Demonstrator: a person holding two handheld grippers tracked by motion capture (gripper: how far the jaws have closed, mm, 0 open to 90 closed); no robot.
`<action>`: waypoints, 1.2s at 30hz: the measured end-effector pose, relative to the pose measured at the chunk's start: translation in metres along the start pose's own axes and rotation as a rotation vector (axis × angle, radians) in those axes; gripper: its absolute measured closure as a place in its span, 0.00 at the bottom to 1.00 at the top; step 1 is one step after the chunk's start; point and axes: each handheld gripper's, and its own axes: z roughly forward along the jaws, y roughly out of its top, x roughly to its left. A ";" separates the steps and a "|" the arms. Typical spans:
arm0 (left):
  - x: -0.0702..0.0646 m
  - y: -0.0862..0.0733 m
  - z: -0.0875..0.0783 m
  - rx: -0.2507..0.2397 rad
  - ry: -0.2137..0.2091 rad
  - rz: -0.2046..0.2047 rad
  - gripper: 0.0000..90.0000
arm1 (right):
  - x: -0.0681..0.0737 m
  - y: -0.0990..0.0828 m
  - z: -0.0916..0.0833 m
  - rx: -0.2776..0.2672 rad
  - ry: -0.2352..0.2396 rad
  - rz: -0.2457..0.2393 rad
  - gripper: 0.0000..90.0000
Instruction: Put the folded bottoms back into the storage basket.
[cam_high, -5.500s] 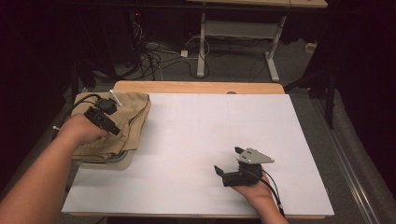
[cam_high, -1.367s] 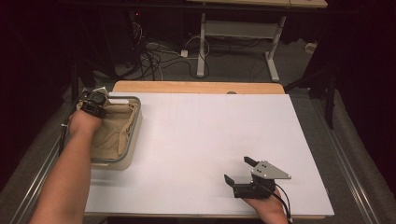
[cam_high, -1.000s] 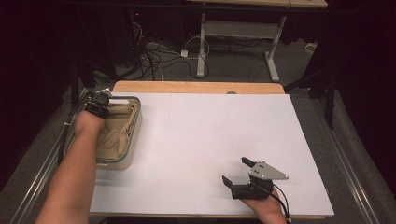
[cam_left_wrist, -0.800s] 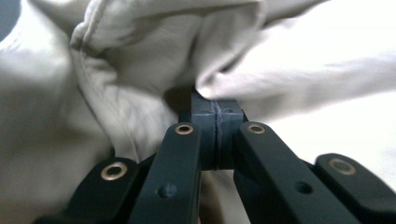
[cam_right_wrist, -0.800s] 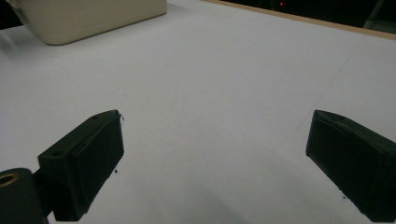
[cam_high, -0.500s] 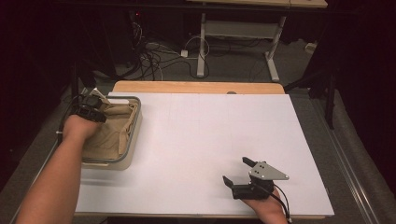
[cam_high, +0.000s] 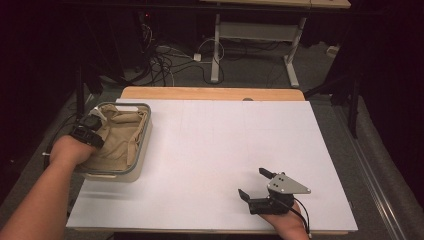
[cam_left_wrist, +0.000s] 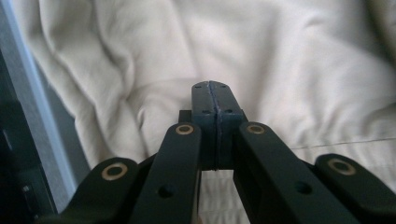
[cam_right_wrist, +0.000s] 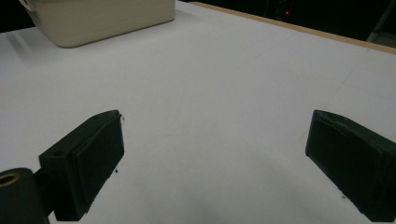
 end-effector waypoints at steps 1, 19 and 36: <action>0.002 -0.001 0.004 0.009 -0.009 -0.010 0.97 | 0.000 0.000 0.001 0.001 0.000 -0.001 0.06; -0.015 -0.001 0.007 0.031 -0.103 0.068 0.85 | -0.006 -0.002 0.002 0.010 -0.015 0.009 0.06; -0.055 0.009 -0.023 0.164 -0.149 0.149 0.16 | -0.014 -0.002 -0.007 -0.007 -0.049 0.024 0.06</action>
